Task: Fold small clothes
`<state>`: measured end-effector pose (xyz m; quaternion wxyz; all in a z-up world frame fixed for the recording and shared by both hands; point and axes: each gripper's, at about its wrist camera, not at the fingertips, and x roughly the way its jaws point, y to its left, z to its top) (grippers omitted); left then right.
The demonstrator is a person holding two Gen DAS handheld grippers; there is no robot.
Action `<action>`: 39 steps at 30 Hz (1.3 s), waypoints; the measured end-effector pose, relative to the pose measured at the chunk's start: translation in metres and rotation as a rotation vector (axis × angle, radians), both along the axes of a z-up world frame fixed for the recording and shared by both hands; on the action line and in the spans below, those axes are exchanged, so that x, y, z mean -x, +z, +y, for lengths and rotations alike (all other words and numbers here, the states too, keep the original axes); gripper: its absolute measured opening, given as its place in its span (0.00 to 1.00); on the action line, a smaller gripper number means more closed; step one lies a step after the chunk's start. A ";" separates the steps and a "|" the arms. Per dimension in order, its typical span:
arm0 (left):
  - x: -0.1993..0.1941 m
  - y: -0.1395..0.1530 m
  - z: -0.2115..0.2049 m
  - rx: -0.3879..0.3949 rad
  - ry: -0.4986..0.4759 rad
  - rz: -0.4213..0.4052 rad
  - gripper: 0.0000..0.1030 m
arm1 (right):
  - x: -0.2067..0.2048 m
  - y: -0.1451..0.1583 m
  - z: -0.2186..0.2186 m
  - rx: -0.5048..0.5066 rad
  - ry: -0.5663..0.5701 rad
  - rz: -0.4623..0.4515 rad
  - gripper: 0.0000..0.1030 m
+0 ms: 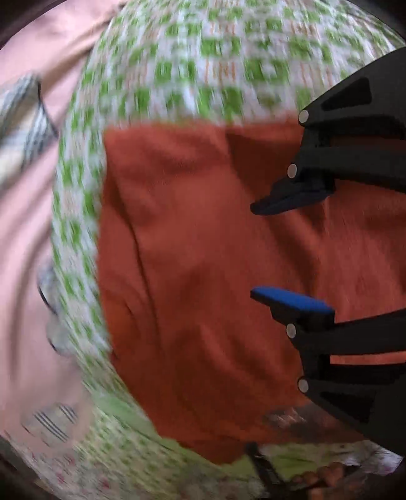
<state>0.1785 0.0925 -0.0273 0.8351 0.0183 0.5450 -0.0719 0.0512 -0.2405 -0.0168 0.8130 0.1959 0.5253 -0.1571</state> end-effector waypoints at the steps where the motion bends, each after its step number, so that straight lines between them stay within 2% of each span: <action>1: -0.003 0.001 0.005 0.003 0.011 0.004 0.52 | -0.004 -0.004 0.013 -0.018 0.030 0.008 0.48; 2: -0.010 0.001 0.011 0.006 0.023 0.011 0.57 | -0.006 -0.008 0.020 -0.029 0.051 0.012 0.48; 4: -0.019 0.003 0.018 0.016 0.034 0.011 0.60 | -0.016 -0.015 0.037 -0.051 0.095 0.023 0.48; 8: -0.035 0.001 0.014 0.022 0.001 0.012 0.80 | -0.026 -0.022 0.072 -0.085 0.172 0.038 0.48; 13: -0.051 -0.032 0.003 -0.022 -0.025 0.086 0.83 | -0.041 -0.030 0.100 -0.101 0.240 0.058 0.50; 15: -0.056 -0.038 0.005 -0.009 -0.014 0.078 0.83 | -0.040 -0.029 0.103 -0.100 0.256 0.065 0.51; 16: -0.059 -0.039 0.006 -0.003 -0.011 0.072 0.80 | -0.038 -0.029 0.103 -0.100 0.261 0.067 0.51; 18: -0.060 -0.039 0.010 -0.010 -0.001 0.054 0.61 | -0.035 -0.030 0.103 -0.096 0.264 0.074 0.52; 20: -0.060 -0.036 0.015 -0.006 -0.002 0.034 0.29 | -0.033 -0.029 0.100 -0.092 0.257 0.076 0.52; 22: -0.061 -0.032 0.023 0.027 0.003 0.036 0.13 | -0.032 -0.029 0.097 -0.086 0.244 0.078 0.52; 27: -0.045 0.002 0.025 0.054 0.001 -0.030 0.08 | -0.034 -0.026 0.091 -0.073 0.230 0.061 0.52; 30: -0.029 0.034 0.012 0.119 -0.032 -0.077 0.07 | -0.033 -0.022 0.086 -0.067 0.225 0.042 0.52; 34: -0.002 0.074 -0.031 0.176 -0.141 -0.137 0.07 | -0.026 -0.015 0.071 -0.059 0.184 0.007 0.52; 39: 0.021 0.092 -0.092 0.256 -0.275 -0.151 0.07 | -0.005 -0.004 0.036 -0.041 0.090 -0.030 0.52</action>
